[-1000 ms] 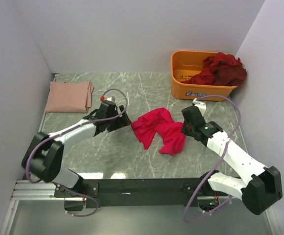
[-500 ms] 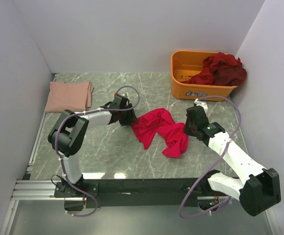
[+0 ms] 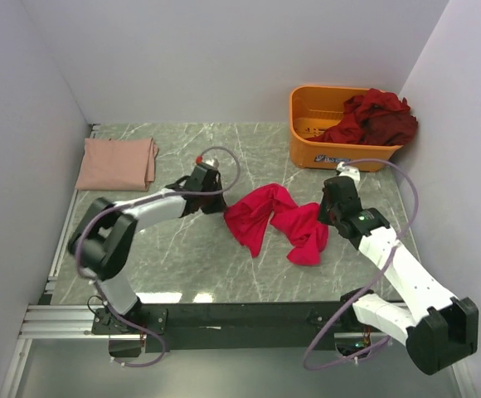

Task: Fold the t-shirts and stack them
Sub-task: Flatten the tshirt out

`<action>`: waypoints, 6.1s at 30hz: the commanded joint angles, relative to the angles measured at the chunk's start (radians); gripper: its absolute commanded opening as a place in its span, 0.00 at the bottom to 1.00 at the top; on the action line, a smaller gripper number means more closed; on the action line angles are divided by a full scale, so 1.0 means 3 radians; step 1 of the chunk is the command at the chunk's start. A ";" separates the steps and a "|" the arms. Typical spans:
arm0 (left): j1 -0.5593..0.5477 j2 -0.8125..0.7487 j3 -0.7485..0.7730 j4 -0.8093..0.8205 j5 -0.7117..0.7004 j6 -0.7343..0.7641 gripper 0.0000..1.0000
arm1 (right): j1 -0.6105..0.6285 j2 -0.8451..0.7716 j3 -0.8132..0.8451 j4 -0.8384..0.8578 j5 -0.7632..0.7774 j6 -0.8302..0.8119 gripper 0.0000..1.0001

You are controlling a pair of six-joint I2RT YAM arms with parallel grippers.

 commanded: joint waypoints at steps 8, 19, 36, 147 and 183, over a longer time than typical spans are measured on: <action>-0.0007 -0.1715 0.0405 -0.0327 -0.1359 0.0217 0.01 | -0.0023 -0.1010 0.0961 0.0027 0.0390 -0.0247 0.00; -0.0012 -0.3153 0.1095 -0.0762 -0.1728 0.0334 0.01 | -0.0023 -0.1283 0.2499 -0.0091 -0.0243 -0.0528 0.00; -0.0007 -0.2700 0.1790 -0.0859 -0.2520 0.0534 0.01 | -0.0023 -0.0399 0.3150 0.0276 -0.0668 -0.0876 0.00; 0.0954 0.0885 0.1519 -0.0716 0.0271 0.0023 0.99 | 0.1730 0.1968 0.0925 0.0093 -0.0898 0.0780 0.91; 0.0770 -0.1267 -0.0709 -0.1488 -0.0674 -0.0759 1.00 | 0.0759 0.0860 0.0594 -0.0423 -0.0345 -0.0049 0.93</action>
